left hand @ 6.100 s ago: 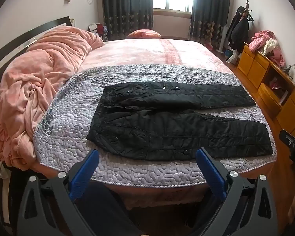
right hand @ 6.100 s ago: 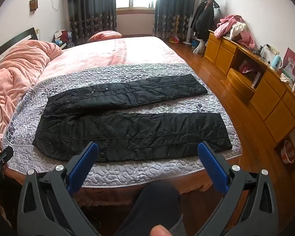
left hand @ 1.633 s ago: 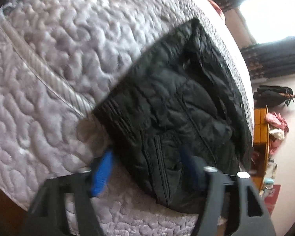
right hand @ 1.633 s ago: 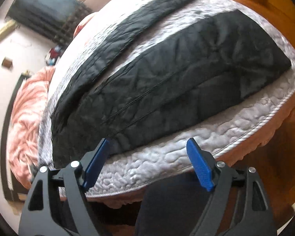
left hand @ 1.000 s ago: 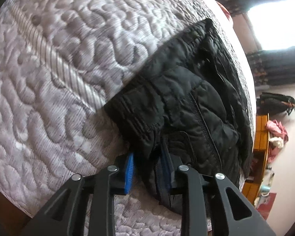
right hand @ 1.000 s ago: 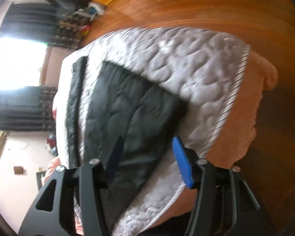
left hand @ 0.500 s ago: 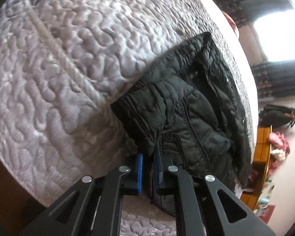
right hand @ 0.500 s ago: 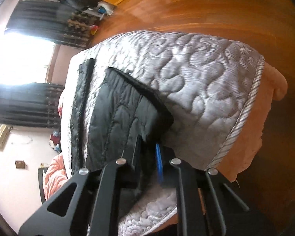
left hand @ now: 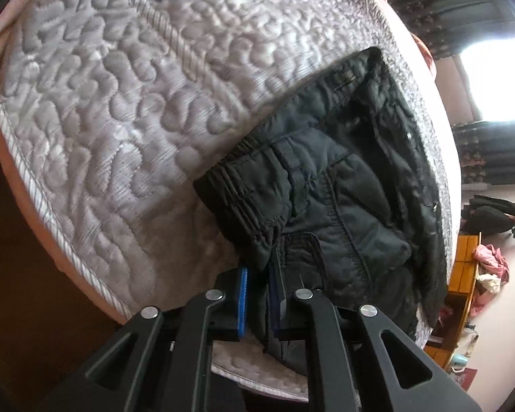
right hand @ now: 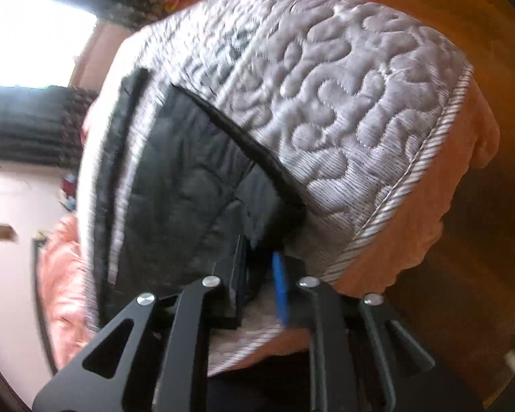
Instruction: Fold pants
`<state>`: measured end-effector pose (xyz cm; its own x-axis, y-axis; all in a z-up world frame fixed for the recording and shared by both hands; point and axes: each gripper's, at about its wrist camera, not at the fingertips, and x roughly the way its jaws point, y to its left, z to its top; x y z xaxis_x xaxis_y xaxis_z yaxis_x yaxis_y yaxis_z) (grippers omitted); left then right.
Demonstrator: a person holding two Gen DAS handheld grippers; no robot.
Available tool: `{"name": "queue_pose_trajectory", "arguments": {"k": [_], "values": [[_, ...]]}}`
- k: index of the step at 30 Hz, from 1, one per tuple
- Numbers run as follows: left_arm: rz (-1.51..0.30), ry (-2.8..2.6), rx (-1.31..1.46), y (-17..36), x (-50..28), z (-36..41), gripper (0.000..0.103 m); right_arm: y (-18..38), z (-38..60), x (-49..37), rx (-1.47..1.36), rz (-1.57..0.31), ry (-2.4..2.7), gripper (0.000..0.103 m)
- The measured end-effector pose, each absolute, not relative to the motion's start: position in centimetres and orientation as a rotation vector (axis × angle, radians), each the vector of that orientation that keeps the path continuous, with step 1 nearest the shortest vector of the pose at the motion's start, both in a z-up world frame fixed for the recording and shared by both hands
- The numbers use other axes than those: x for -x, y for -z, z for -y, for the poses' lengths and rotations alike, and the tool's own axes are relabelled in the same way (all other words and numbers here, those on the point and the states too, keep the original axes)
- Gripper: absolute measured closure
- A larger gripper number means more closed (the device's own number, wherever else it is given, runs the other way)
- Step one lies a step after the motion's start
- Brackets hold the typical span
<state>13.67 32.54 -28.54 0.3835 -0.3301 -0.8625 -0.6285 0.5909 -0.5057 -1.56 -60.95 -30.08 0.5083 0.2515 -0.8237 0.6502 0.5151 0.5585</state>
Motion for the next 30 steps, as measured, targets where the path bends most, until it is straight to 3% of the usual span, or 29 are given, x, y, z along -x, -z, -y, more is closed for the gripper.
{"name": "queue_pose_trajectory", "arguments": {"k": [1,3,5,7,9,11,14,19,30], "values": [[-1.215,-0.234,0.979,28.8,-13.6,-32.6,0.087,30.0,60.8,1.5,-1.019,-1.061,0.313,0.075],[-1.217,-0.242,0.975,28.7,-13.4,-32.4,0.079,28.9,60.7,1.7,-0.942,-1.082,0.384,0.046],[-1.228,-0.273,0.926,27.9,-13.0,-32.4,0.051,26.5,60.1,2.3,-0.854,-1.071,0.470,0.044],[-1.212,-0.293,0.831,26.4,-12.7,-32.5,0.035,24.7,59.4,2.4,-0.771,-1.033,0.468,0.037],[-1.189,-0.303,0.711,24.6,-12.9,-32.1,0.026,23.0,57.6,1.3,-0.673,-1.021,0.408,0.026],[-1.148,-0.286,0.625,22.8,-13.9,-31.6,0.014,23.2,55.4,-0.7,-0.612,-1.060,0.319,0.025],[-1.092,-0.231,0.585,20.5,-16.2,-31.1,0.004,25.5,53.3,-4.0,-0.558,-1.142,0.252,0.023],[-1.079,-0.147,0.493,18.7,-22.5,-29.6,0.004,29.5,52.7,-6.7,-0.525,-1.305,0.264,0.018],[-1.077,0.056,0.445,18.6,-38.9,-32.7,0.004,20.3,53.3,-15.0,-0.585,-1.149,0.070,0.012]]}}
